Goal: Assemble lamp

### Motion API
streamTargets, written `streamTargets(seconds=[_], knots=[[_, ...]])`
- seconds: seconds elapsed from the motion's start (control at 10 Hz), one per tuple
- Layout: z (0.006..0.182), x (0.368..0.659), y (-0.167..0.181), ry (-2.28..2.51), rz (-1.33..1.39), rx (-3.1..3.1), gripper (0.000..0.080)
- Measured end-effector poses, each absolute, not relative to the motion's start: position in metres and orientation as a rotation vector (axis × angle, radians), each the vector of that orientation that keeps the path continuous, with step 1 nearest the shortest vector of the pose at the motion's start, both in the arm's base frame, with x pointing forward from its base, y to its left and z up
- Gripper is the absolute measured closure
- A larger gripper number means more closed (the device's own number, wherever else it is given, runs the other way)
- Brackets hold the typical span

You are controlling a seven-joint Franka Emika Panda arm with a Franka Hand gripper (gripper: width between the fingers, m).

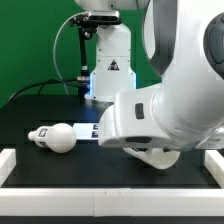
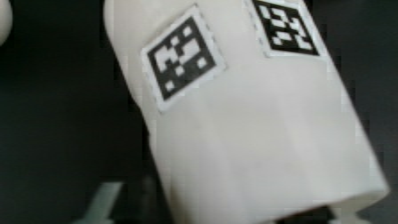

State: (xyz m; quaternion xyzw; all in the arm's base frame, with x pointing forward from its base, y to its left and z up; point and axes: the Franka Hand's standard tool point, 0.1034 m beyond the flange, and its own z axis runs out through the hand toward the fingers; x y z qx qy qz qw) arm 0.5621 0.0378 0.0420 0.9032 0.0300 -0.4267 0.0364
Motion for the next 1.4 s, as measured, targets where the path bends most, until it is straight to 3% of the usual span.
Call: streamTargets(seconds=[0.1, 0.2, 0.3, 0.5, 0.8, 1.1, 1.4], knots=[[0.042, 0.562, 0.038, 0.092, -1.311, 2.773, 0.0669], [0.041, 0.562, 0.038, 0.092, -1.312, 2.773, 0.0669], [0.041, 0.562, 0.038, 0.092, -1.312, 2.773, 0.0768], [0.047, 0.565, 0.037, 0.123, -1.314, 2.800, 0.0768], [0.093, 0.584, 0.022, 0.208, -1.208, 2.939, 0.0768], [0.132, 0.600, -0.001, 0.226, -0.792, 3.095, 0.0768], [0.125, 0.610, -0.002, 0.229, -0.508, 3.139, 0.0768]])
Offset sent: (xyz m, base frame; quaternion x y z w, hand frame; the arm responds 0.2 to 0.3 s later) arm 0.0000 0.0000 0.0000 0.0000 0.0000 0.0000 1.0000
